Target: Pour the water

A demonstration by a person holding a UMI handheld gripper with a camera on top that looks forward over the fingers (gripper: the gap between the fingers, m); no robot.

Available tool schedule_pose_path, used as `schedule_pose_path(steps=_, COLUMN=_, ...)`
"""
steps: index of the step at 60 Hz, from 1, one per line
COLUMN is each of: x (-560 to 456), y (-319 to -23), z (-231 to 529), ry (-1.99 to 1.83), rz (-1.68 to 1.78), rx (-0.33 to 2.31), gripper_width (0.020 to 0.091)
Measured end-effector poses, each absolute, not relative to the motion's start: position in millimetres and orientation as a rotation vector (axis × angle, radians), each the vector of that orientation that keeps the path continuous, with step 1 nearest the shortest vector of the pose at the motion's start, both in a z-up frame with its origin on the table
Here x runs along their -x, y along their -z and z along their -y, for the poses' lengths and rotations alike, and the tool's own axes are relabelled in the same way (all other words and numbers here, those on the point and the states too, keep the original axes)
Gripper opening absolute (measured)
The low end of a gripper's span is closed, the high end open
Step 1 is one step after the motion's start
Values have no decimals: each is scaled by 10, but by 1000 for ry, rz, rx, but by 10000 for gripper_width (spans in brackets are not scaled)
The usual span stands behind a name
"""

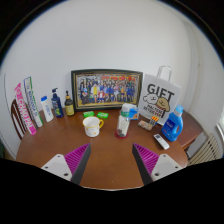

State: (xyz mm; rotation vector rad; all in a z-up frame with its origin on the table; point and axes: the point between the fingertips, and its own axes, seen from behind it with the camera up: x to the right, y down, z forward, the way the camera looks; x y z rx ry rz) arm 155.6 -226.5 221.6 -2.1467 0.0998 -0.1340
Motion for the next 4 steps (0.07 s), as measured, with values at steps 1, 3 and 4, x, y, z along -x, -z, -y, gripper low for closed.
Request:
schedule_pose_path(steps=1, x=-1551, y=-2211, z=2274, ry=132, rz=-95, rx=2145, gripper_width=853)
schedule_pose_path(steps=3, x=-1557, y=-2212, z=2297, ry=128, rz=-85, rx=2141, gripper_width=852)
schedule_pose_path(steps=4, x=-1562, y=-2214, z=2306, ry=125, rz=-80, rx=2139, gripper_width=851)
